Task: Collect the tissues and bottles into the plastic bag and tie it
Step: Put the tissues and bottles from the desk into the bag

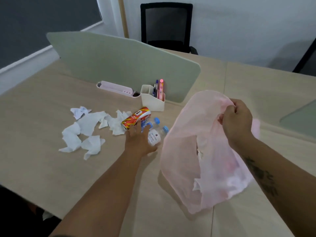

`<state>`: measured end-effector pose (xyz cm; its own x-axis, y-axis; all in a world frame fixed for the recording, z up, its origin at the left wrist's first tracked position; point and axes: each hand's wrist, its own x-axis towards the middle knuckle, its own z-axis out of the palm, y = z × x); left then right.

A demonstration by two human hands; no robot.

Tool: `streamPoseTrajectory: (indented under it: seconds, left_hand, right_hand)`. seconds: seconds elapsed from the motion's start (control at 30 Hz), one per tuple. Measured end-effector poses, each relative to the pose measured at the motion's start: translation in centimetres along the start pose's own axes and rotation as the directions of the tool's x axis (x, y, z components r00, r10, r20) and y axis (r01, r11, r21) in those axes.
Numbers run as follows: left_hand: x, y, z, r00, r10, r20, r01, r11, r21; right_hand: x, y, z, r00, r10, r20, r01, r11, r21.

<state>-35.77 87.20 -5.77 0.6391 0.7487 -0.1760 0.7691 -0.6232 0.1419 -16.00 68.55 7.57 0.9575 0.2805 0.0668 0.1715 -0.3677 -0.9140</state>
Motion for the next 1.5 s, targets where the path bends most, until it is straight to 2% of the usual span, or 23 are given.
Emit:
streamPoseTrajectory:
  seconds: [0.17, 0.3, 0.43, 0.6, 0.7, 0.73, 0.8, 0.83, 0.87, 0.93, 1.0, 1.1, 1.2, 1.3, 1.4, 1.5]
  left_hand:
    - [1.4, -0.8, -0.3, 0.987, -0.014, 0.162, 0.001, 0.997, 0.082]
    - [-0.5, -1.1, 0.1, 0.958, -0.094, 0.269, 0.104, 0.994, -0.024]
    - [-3.2, -0.8, 0.3, 0.93, -0.194, 0.311, 0.211, 0.977, -0.02]
    - [-8.3, -1.9, 0.2, 0.935, -0.272, 0.227, 0.32, 0.923, -0.214]
    - [-11.7, -2.0, -2.0, 0.943, -0.282, 0.179, 0.328, 0.882, -0.338]
    - [-12.8, -1.9, -3.3, 0.941, -0.282, 0.189, 0.337, 0.844, -0.418]
    - [-14.7, -1.4, -6.3, 0.949, -0.242, 0.201, 0.314, 0.703, -0.638]
    - [-15.7, -1.0, -7.9, 0.968, -0.191, 0.162, 0.248, 0.638, -0.729]
    - [-16.8, -0.1, -9.3, 0.985, -0.127, 0.114, 0.168, 0.623, -0.764]
    - [-19.3, 2.8, -11.2, 0.997, 0.013, 0.079, 0.045, 0.715, -0.698]
    - [-21.4, 6.8, -11.3, 0.969, 0.193, 0.157, -0.068, 0.811, -0.581]
    - [-21.8, 11.9, -8.6, 0.895, 0.31, 0.321, -0.073, 0.811, -0.581]
    - [-19.1, 13.7, -5.7, 0.913, 0.23, 0.337, -0.012, 0.841, -0.54]
    - [-16.1, 14.2, -3.8, 0.93, 0.118, 0.347, 0.014, 0.935, -0.355]
    - [-14.3, 15.2, -3.0, 0.94, 0.107, 0.324, -0.03, 0.972, -0.233]
    - [-12.3, 16.6, -2.0, 0.946, 0.18, 0.268, -0.118, 0.965, -0.234]
  right_hand:
    - [0.7, 1.4, -0.6, 0.997, 0.069, -0.029, -0.07, 0.997, -0.033]
    - [0.2, 1.4, -1.1, 0.998, 0.049, -0.024, -0.05, 0.998, -0.036]
    - [-0.4, 1.1, -1.8, 0.999, -0.001, 0.032, 0.004, 0.997, -0.081]
    - [-1.4, 0.7, -3.4, 0.991, -0.056, 0.122, 0.065, 0.995, -0.071]
    - [-1.8, 0.6, -5.1, 0.981, -0.061, 0.183, 0.071, 0.996, -0.048]
    - [-1.9, 0.6, -5.7, 0.977, -0.058, 0.206, 0.069, 0.997, -0.047]
    - [-2.0, 0.6, -6.9, 0.968, -0.034, 0.248, 0.047, 0.998, -0.046]
    - [-2.1, 0.7, -7.5, 0.965, -0.027, 0.262, 0.039, 0.998, -0.041]
    - [-2.2, 0.7, -8.0, 0.962, -0.023, 0.271, 0.033, 0.999, -0.032]
    - [-2.7, 0.8, -8.8, 0.956, -0.024, 0.292, 0.031, 0.999, -0.018]
    - [-3.3, 0.8, -9.5, 0.95, -0.039, 0.31, 0.044, 0.999, -0.009]
    - [-3.8, 1.0, -11.1, 0.945, -0.06, 0.323, 0.062, 0.998, 0.006]
    - [-3.8, 1.6, -13.4, 0.947, -0.043, 0.319, 0.047, 0.999, -0.004]
    - [-3.8, 2.1, -15.1, 0.954, 0.026, 0.3, -0.037, 0.999, 0.03]
    - [-4.3, 2.3, -15.5, 0.949, 0.043, 0.311, -0.052, 0.998, 0.02]
    - [-4.8, 2.5, -14.5, 0.944, 0.041, 0.326, -0.041, 0.999, -0.005]
